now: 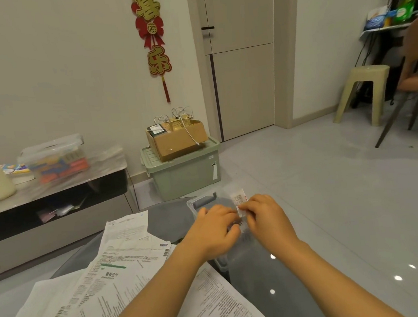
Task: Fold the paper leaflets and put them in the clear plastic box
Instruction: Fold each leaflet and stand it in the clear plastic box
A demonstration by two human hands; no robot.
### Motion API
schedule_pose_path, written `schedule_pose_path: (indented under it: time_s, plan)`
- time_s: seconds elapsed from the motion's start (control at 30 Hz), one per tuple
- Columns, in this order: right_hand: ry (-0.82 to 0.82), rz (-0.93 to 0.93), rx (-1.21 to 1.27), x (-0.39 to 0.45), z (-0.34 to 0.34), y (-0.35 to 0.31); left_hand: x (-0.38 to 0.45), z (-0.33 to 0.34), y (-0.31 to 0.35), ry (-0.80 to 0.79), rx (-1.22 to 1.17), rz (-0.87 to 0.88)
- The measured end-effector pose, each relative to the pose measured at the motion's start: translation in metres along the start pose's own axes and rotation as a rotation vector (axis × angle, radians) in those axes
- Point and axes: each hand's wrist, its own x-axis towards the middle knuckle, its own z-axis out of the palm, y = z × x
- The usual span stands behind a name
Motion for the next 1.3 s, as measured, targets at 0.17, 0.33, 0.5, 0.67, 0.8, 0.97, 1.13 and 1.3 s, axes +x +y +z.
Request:
schedule_pose_path:
  time_s: [0.17, 0.33, 0.5, 0.67, 0.8, 0.97, 1.13, 1.3]
  plan:
    - [-0.052, -0.025, -0.090, 0.006, 0.000, 0.002, 0.005, 0.001, -0.003, -0.013, 0.058, 0.029]
    - [-0.050, -0.006, -0.163, 0.006, -0.001, -0.001, 0.006, 0.005, 0.001, 0.010, 0.068, -0.003]
    - [-0.124, -0.088, -0.349, 0.008, 0.000, -0.010, 0.000, 0.014, -0.004, 0.060, 0.045, -0.032]
    - [-0.261, -0.114, -0.544, 0.004, -0.001, -0.024, -0.008, 0.014, -0.008, 0.097, 0.034, -0.008]
    - [-0.327, -0.112, -0.593, 0.005, -0.002, -0.030, -0.012, 0.012, -0.008, 0.106, 0.008, 0.006]
    - [-0.336, -0.092, -0.524, 0.006, -0.003, -0.028, -0.009, 0.010, -0.010, 0.061, -0.070, 0.014]
    - [-0.330, -0.061, -0.470, 0.005, -0.003, -0.027, -0.007, 0.006, -0.008, 0.035, -0.173, -0.039]
    - [-0.290, -0.023, -0.360, 0.001, -0.003, -0.024, -0.004, 0.004, -0.007, 0.011, -0.133, -0.032]
